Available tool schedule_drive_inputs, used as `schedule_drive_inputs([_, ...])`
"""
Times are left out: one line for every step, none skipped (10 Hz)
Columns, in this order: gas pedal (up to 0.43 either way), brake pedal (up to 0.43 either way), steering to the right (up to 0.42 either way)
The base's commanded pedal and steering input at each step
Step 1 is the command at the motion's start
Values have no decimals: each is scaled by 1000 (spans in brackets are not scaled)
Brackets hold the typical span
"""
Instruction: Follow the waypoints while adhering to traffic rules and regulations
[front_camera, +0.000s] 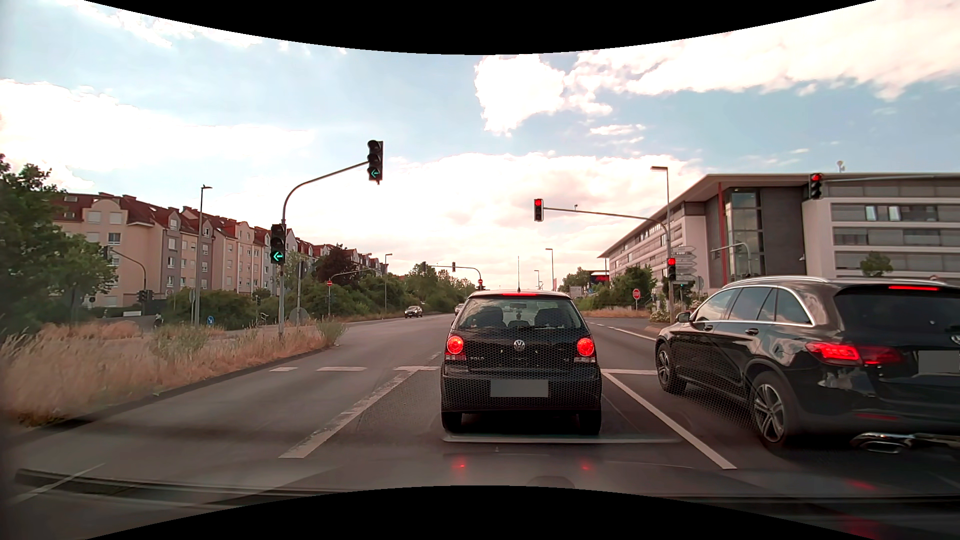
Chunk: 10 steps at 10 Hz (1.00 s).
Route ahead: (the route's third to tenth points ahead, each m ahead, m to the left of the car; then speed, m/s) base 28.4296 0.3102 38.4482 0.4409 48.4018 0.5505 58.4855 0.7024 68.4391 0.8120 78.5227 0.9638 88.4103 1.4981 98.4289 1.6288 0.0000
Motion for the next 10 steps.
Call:
schedule_drive_inputs([0,360,-2])
schedule_drive_inputs([0,360,-3])
schedule_drive_inputs([0,360,-3])
schedule_drive_inputs([0,360,-2])
schedule_drive_inputs([0,360,-2])
schedule_drive_inputs([0,360,-3])
schedule_drive_inputs([0,360,-2])
schedule_drive_inputs([0,360,-2])
schedule_drive_inputs([0,360,-3])
schedule_drive_inputs([0,360,-3])
